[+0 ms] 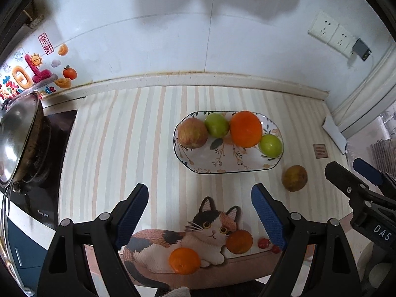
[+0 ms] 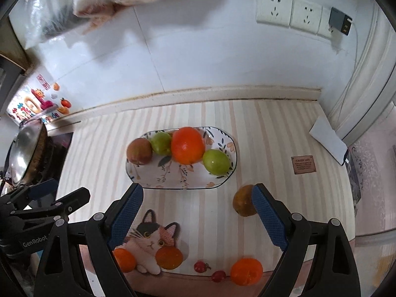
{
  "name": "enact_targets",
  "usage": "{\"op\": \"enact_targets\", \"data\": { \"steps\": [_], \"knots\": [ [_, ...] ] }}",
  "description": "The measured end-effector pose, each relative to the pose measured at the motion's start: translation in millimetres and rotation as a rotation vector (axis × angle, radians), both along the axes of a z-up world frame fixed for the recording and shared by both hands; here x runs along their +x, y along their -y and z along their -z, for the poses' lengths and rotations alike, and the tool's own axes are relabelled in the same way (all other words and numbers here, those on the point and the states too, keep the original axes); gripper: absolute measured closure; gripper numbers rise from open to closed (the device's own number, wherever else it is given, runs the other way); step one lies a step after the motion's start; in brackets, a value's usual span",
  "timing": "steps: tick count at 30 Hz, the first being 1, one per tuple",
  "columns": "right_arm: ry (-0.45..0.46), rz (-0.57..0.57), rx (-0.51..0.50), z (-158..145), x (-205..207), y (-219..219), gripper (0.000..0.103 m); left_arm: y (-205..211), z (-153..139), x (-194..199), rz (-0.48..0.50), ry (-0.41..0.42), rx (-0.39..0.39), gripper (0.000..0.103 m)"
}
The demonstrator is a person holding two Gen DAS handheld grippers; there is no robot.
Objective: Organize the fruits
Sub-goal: 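Withdraw both tools toward the oranges beside the cat mat, then grasp a tangerine with the left tool while the right tool grasps another tangerine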
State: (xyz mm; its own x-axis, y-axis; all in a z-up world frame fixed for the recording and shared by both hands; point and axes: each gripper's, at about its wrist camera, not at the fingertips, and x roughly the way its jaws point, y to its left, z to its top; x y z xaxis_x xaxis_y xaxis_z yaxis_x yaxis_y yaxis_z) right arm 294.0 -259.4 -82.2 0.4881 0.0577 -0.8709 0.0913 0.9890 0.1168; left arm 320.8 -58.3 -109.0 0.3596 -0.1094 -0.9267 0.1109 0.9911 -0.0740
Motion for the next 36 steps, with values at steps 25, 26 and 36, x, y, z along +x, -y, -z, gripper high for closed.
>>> {"op": "enact_targets", "data": {
  "steps": [25,26,36],
  "knots": [
    [-0.471,0.017,0.328,175.6,-38.1,-16.0,0.011,-32.4,212.1,-54.5,-0.055,-0.626,-0.025,0.018],
    [-0.485,0.017,0.339,182.4,-38.2,-18.0,0.011,-30.8,218.1,-55.8,-0.058,-0.636,-0.028,0.019],
    [-0.591,-0.025,0.329,226.2,-19.7,-47.3,0.014,-38.5,217.6,-55.2,-0.093,-0.564,0.022,0.04]
  ]
}}
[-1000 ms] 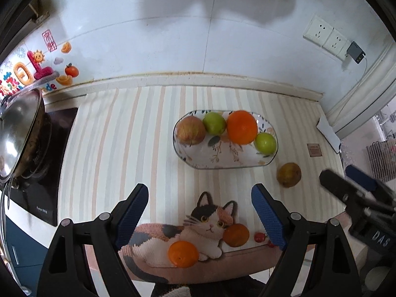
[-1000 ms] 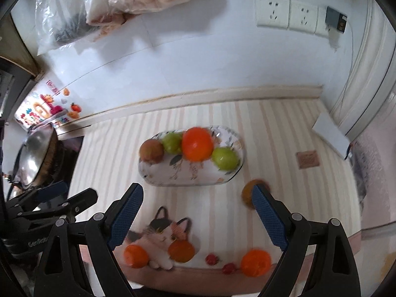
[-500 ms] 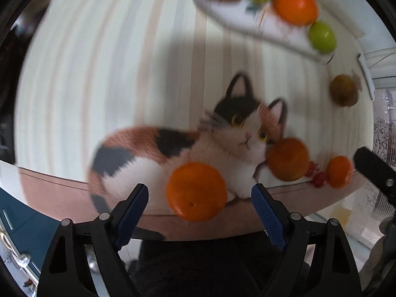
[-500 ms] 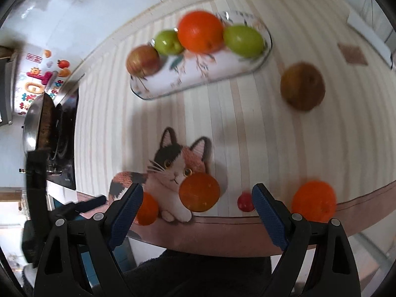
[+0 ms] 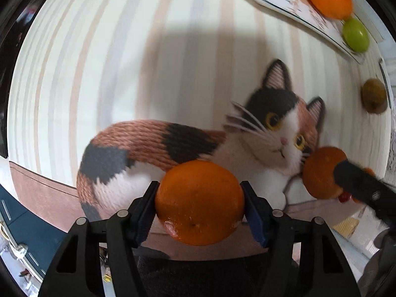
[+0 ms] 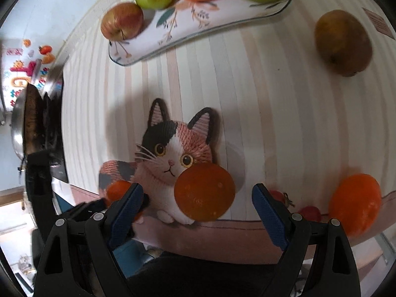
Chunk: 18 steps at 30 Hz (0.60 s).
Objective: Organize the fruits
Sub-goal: 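Grasp a tangerine with the left tool while the right tool grasps another tangerine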
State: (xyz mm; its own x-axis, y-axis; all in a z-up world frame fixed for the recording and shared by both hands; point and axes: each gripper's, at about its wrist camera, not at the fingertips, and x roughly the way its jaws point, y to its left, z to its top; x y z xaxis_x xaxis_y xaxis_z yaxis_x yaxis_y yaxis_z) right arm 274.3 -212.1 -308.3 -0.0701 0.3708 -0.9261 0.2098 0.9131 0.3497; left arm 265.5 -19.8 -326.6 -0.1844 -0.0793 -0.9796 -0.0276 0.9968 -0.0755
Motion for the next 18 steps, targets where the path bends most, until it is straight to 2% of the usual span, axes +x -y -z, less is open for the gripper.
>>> {"op": "enact_targets", "data": {
  "steps": [2,6,10,12,17,18],
  "knots": [
    [-0.01,-0.041,-0.026,6.6,2.2,-9.9,0.02,-3.0,2.6,3.4,-0.013,-0.008,-0.011,0.039],
    [-0.031,-0.086,-0.047,18.6,5.5,-23.7,0.026,5.3,3.7,8.0,0.018,0.009,0.029,0.04],
    [-0.025,-0.117,-0.082,23.1,6.4,-31.9,0.031,9.1,2.9,10.3,0.003,0.021,0.03,0.044],
    [-0.002,-0.152,-0.116,22.4,5.1,-36.5,0.043,10.2,1.9,11.2,0.005,0.022,0.029,0.044],
    [0.034,-0.145,-0.113,19.9,2.5,-41.8,0.044,15.0,1.1,14.3,0.015,0.03,0.018,0.045],
    [0.037,-0.134,-0.104,17.5,-0.2,-37.1,0.044,14.5,-6.9,24.5,0.012,0.031,0.013,0.045]
  ]
}}
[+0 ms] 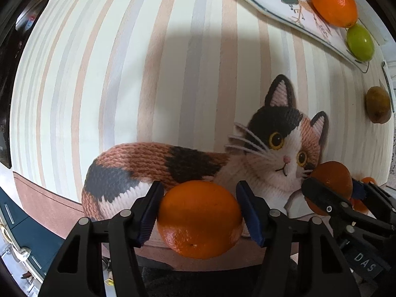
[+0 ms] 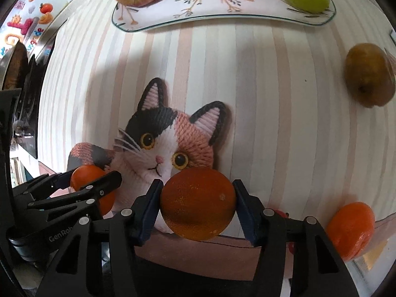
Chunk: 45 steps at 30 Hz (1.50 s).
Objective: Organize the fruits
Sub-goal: 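Grasp a tangerine with the left tool while the right tool grasps another tangerine, then carry both tangerines onto the floral plate and open both tools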
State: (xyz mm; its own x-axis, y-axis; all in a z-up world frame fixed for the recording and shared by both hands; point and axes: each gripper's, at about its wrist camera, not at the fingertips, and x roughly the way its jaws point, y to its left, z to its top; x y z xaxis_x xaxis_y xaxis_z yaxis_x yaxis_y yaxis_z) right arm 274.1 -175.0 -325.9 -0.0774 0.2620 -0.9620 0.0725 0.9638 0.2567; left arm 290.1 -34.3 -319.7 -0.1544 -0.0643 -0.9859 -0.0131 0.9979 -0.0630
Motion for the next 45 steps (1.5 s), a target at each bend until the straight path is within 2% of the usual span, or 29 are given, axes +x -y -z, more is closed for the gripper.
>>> {"op": "enact_targets", "data": {
  "steps": [4,6,7,9,11,13,16,18,19,24,29,33,34,35,39,41,45],
  "knots": [
    [0.048,0.051,0.032,-17.9,8.2,14.4,0.044,-0.6,-22.4,16.5,-0.005,0.029,-0.04,0.048],
    [0.082,0.073,0.044,-31.8,19.3,21.6,0.044,7.0,-40.0,33.4,0.001,0.057,-0.067,0.059],
    [0.099,0.084,0.049,-38.8,25.4,25.5,0.044,9.9,-45.9,40.7,0.005,0.067,-0.08,0.073],
    [0.134,0.09,0.038,-51.4,39.1,32.0,0.044,20.7,-61.0,64.6,0.029,0.094,-0.099,0.073],
    [0.156,0.087,0.009,-57.8,51.7,37.4,0.044,30.4,-62.1,80.4,0.084,0.098,-0.088,0.069],
    [0.155,0.095,0.013,-58.0,60.8,41.0,0.044,28.3,-54.9,88.4,0.089,0.081,-0.067,0.068],
    [0.151,0.106,0.03,-59.8,64.5,49.6,0.044,18.4,-44.0,85.4,0.048,-0.005,-0.125,0.068],
    [0.147,0.116,0.045,-62.1,61.9,56.7,0.044,15.9,-46.4,77.0,0.056,-0.008,-0.137,0.064],
    [0.142,0.126,0.057,-59.6,56.4,59.5,0.044,16.2,-45.7,74.8,0.061,-0.013,-0.131,0.059],
    [0.1,0.172,0.079,-43.8,48.3,75.9,0.044,27.0,-29.4,71.8,0.028,-0.073,-0.18,0.057],
    [0.087,0.191,0.077,-37.5,43.4,88.3,0.044,48.5,-30.2,85.0,0.021,-0.059,-0.214,0.057],
    [0.103,0.212,0.07,-45.4,39.6,101.5,0.044,55.8,-40.8,88.1,-0.008,-0.044,-0.275,0.057],
    [0.109,0.218,0.066,-47.9,39.2,104.4,0.044,59.5,-43.0,89.4,0.001,-0.039,-0.28,0.053],
    [0.115,0.223,0.061,-50.2,38.6,107.4,0.044,67.9,-42.9,91.0,0.021,-0.037,-0.275,0.05],
    [0.123,0.25,0.05,-54.6,34.2,122.5,0.044,89.1,-25.8,83.3,0.063,-0.07,-0.258,0.05],
    [0.121,0.255,0.04,-53.7,32.2,127.4,0.044,92.9,-16.3,76.0,0.098,-0.066,-0.231,0.043],
    [0.109,0.273,0.035,-49.2,27.9,135.6,0.044,116.4,-1.4,78.7,0.16,-0.079,-0.175,0.041]
  ]
}}
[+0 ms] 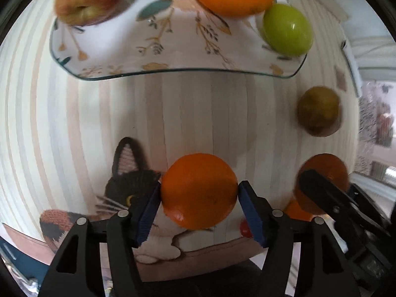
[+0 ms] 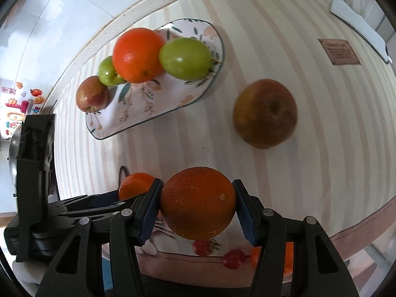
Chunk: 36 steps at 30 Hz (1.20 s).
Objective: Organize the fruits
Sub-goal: 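Carry both tangerines onto the floral plate and open both tools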
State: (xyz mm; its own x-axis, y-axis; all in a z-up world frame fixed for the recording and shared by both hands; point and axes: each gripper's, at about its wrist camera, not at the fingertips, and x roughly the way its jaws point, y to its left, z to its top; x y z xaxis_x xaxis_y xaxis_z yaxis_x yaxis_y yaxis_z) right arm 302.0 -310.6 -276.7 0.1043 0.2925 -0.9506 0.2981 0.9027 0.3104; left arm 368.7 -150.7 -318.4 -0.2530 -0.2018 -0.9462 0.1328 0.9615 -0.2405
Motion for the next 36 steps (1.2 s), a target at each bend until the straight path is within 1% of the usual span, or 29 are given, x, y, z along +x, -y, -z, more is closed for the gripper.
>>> {"op": "enact_targets", "data": {
  "steps": [1,8,10,15,17,19,22,25,27,30,34,35,36],
  "knots": [
    [-0.002,0.002,-0.001,1.3,-0.9,1.4,0.044,2.6,2.4,0.1,0.008,0.011,0.015,0.04],
    [-0.011,0.017,0.016,8.5,-5.8,1.5,0.044,16.0,3.7,-4.1,0.031,0.066,0.024,0.042],
    [-0.01,0.016,0.02,8.7,-5.6,0.0,0.044,10.8,-0.6,-10.2,0.036,0.079,0.035,0.043],
    [0.009,0.007,0.028,4.6,1.2,-5.6,0.044,-7.1,-14.3,-17.1,0.018,0.108,0.029,0.043],
    [0.016,0.004,0.037,2.2,6.0,-8.9,0.044,-13.9,-22.7,-15.9,0.009,0.112,0.015,0.043],
    [0.027,0.003,0.047,-1.1,9.3,-10.3,0.044,-22.7,-40.7,-14.6,-0.029,0.131,-0.014,0.043],
    [0.058,0.001,0.067,-10.2,20.2,-12.6,0.044,-37.5,-66.8,1.3,-0.081,0.173,-0.041,0.043],
    [0.093,-0.017,0.05,-17.3,36.7,-17.3,0.044,-54.8,-78.1,17.8,-0.129,0.201,-0.066,0.043],
    [0.111,-0.034,0.047,-18.6,48.4,-22.9,0.044,-65.2,-84.0,36.1,-0.156,0.228,-0.062,0.043],
    [0.13,-0.073,0.036,-16.3,68.8,-36.1,0.044,-71.3,-83.6,57.2,-0.183,0.251,-0.051,0.043],
    [0.147,-0.121,0.002,-9.0,94.3,-55.2,0.044,-66.5,-64.3,75.8,-0.208,0.239,-0.051,0.043],
    [0.149,-0.122,-0.005,-6.5,98.2,-57.8,0.044,-56.3,-59.6,80.4,-0.213,0.237,-0.05,0.042],
    [0.15,-0.127,-0.011,-3.5,102.5,-60.6,0.044,-55.5,-55.4,82.2,-0.216,0.234,-0.05,0.042]
  ]
}}
